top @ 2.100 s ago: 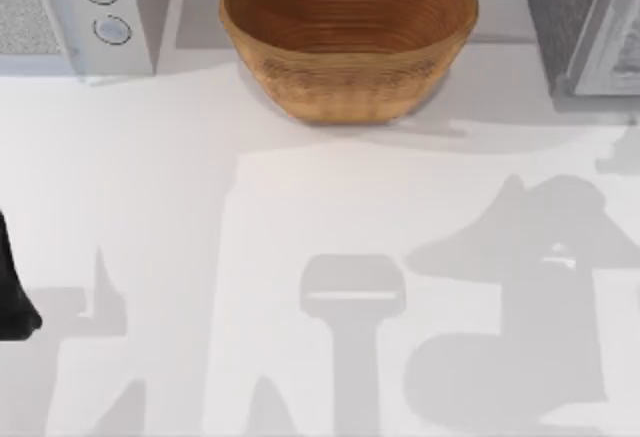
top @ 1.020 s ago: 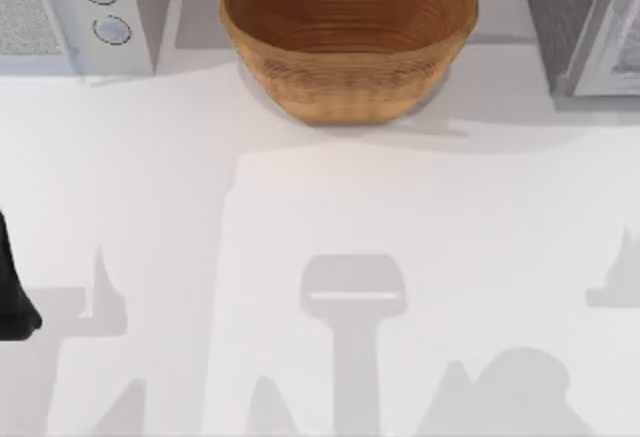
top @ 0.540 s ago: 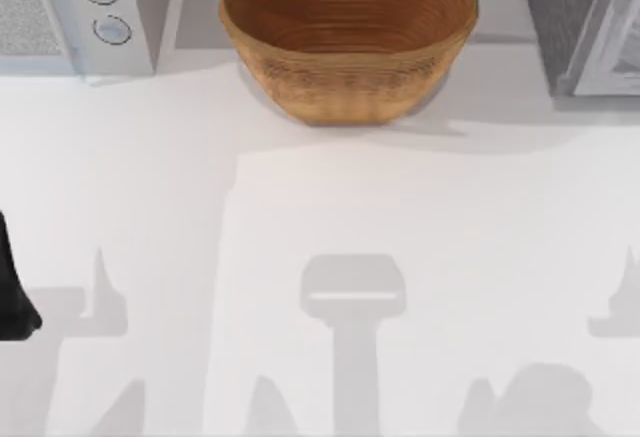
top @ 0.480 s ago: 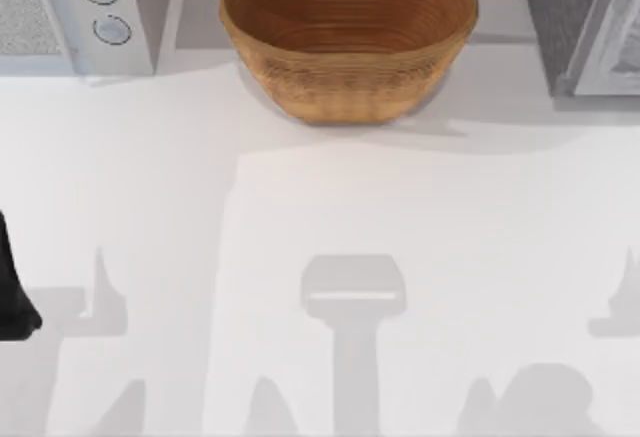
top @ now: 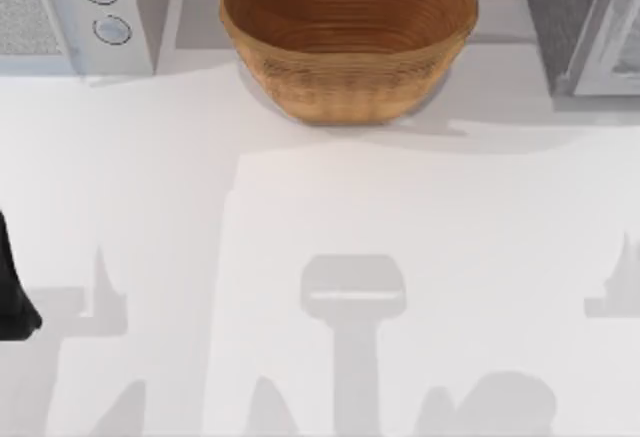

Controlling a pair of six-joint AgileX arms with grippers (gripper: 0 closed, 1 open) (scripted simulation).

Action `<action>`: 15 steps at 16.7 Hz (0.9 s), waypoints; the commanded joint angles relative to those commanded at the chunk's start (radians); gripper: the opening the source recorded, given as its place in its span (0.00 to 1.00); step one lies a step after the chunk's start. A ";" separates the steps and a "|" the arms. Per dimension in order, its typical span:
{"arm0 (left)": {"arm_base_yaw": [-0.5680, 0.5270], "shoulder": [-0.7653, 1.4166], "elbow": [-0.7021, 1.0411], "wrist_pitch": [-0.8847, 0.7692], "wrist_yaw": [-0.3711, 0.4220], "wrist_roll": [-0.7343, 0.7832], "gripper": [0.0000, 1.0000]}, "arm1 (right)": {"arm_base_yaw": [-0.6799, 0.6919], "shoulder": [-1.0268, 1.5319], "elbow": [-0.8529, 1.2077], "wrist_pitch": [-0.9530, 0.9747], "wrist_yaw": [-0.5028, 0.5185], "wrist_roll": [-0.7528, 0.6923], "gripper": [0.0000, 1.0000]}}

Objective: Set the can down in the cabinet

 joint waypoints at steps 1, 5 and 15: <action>0.000 0.000 0.000 0.000 0.000 0.000 1.00 | 0.006 0.048 0.060 -0.015 0.008 0.001 0.00; 0.000 0.000 0.000 0.000 0.000 0.000 1.00 | 0.040 0.291 0.367 -0.093 0.044 0.004 0.00; 0.000 0.000 0.000 0.000 0.000 0.000 1.00 | 0.141 0.964 1.261 -0.312 0.137 0.012 0.00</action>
